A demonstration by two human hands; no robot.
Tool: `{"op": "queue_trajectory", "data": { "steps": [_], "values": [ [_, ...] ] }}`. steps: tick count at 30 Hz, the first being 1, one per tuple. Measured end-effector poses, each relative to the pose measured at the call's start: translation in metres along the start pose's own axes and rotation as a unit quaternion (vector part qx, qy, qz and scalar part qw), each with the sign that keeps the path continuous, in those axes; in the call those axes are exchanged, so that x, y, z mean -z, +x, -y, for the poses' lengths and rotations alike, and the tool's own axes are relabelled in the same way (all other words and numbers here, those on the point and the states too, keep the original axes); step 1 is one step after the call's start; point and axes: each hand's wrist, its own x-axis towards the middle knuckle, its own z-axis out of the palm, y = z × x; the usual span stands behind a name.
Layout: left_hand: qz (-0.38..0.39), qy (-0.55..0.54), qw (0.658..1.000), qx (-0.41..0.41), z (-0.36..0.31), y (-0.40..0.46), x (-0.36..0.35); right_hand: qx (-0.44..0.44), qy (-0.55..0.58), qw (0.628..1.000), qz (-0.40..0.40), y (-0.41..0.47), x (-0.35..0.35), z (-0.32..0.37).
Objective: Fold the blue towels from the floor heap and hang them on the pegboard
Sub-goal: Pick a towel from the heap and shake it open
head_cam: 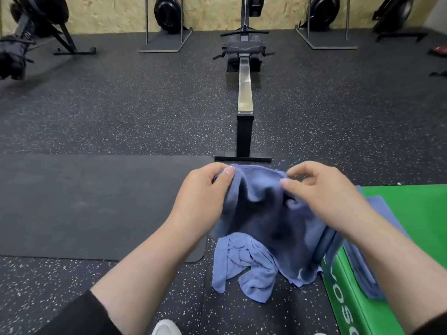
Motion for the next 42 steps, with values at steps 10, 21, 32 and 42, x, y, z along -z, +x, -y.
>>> {"op": "queue_trajectory", "data": {
  "steps": [10,21,32,42],
  "values": [
    [0.04,-0.026,0.999,-0.01,-0.009,-0.009,-0.007,0.05,0.13,0.983,0.116,-0.012,-0.019,0.02],
    [0.12,0.115,0.985,-0.045,-0.005,-0.01,-0.013,0.053,0.232,0.964,0.116,-0.02,-0.018,0.029],
    [-0.022,0.141,0.99,-0.011,-0.002,0.007,0.008,0.069,0.005,0.996,0.062,-0.014,-0.018,0.013],
    [-0.066,0.101,0.993,0.01,0.006,0.014,0.019,0.033,0.009,0.999,-0.041,-0.013,-0.01,0.017]
  ]
}}
